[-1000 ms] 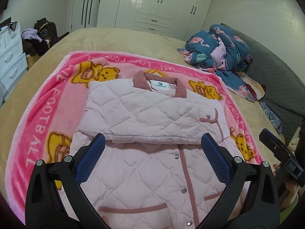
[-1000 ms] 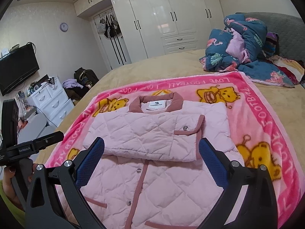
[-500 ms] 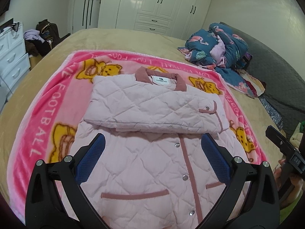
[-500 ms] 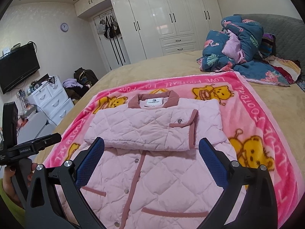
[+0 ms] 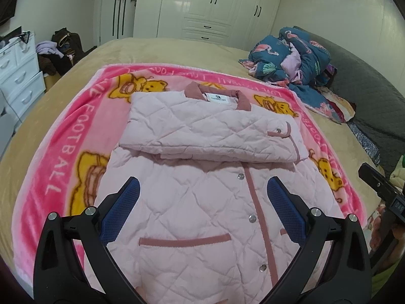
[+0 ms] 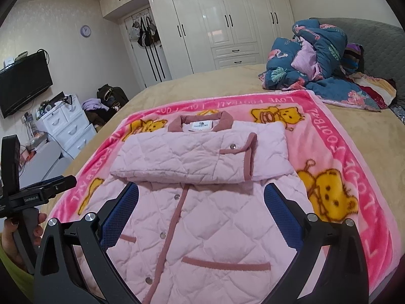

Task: Fold large clothes
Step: 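Move both grippers down to the ribbed jacket hem, then close both grippers on the ribbed hem, then lift the hem with both grippers and fold it toward the collar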

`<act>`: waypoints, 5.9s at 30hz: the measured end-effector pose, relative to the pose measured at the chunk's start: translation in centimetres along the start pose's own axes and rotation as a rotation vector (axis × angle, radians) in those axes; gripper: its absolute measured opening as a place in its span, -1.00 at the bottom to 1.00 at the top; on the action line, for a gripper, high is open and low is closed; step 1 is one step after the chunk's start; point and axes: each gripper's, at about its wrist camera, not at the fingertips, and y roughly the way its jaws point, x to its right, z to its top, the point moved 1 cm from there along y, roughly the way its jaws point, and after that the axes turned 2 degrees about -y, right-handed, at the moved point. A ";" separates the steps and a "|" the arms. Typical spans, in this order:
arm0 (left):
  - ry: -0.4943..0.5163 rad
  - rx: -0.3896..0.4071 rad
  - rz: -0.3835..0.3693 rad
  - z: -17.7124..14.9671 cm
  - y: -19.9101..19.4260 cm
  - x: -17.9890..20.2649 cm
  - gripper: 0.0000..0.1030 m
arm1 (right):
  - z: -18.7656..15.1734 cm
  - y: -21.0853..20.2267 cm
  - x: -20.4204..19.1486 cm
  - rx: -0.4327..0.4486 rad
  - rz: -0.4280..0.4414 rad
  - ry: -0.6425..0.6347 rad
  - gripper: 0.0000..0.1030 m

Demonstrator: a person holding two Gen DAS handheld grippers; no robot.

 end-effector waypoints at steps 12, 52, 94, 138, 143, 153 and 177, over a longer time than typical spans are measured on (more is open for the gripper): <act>0.012 -0.027 0.016 -3.7 0.5 0.1 0.83 | -3.2 0.0 0.6 -0.054 -0.013 -0.012 0.92; 0.005 -0.121 0.180 -10.9 1.3 -6.4 0.83 | -11.8 -1.0 6.3 -0.214 -0.117 0.018 0.92; -0.090 -0.200 0.163 -18.8 -2.1 -13.0 0.83 | -21.5 -4.0 12.1 -0.399 0.053 0.138 0.59; -0.053 0.099 0.064 -6.3 -6.7 -7.2 -0.81 | -5.3 -7.4 10.0 -0.006 0.201 0.159 -0.71; -0.050 0.121 0.067 -4.3 -6.6 -6.8 -0.81 | -3.2 -7.4 10.1 0.034 0.197 0.151 -0.71; -0.048 0.163 0.084 -0.3 -6.5 -6.2 -0.81 | 0.1 -6.7 11.0 0.078 0.187 0.166 -0.71; -0.096 0.226 0.149 9.3 -2.1 -7.1 -0.79 | 10.0 -1.7 12.9 0.169 0.124 0.184 -0.71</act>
